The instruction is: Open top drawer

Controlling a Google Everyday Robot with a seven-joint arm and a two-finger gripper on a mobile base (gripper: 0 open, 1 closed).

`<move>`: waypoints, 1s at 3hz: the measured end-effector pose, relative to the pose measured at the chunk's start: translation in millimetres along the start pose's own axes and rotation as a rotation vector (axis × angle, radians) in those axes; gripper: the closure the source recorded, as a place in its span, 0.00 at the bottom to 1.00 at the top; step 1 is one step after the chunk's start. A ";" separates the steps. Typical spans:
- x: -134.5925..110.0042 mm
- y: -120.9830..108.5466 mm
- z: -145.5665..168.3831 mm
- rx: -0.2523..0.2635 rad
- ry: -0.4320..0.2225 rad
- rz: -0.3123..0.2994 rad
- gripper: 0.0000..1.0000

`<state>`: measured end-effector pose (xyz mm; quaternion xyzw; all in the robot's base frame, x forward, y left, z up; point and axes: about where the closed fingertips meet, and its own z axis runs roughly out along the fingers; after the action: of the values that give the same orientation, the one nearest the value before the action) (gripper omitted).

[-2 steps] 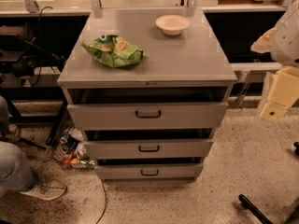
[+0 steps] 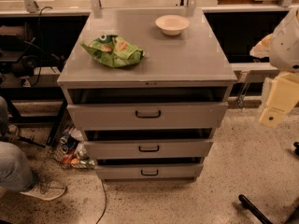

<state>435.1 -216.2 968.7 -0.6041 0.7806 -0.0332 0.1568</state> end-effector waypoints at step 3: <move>-4.3 71.4 208.0 -0.293 -0.082 -0.180 0.00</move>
Offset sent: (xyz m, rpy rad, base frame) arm -0.0107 0.0382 -0.2335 0.1594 0.2520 0.2861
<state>428.7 -164.3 755.1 -0.6888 0.7128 0.0915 0.0951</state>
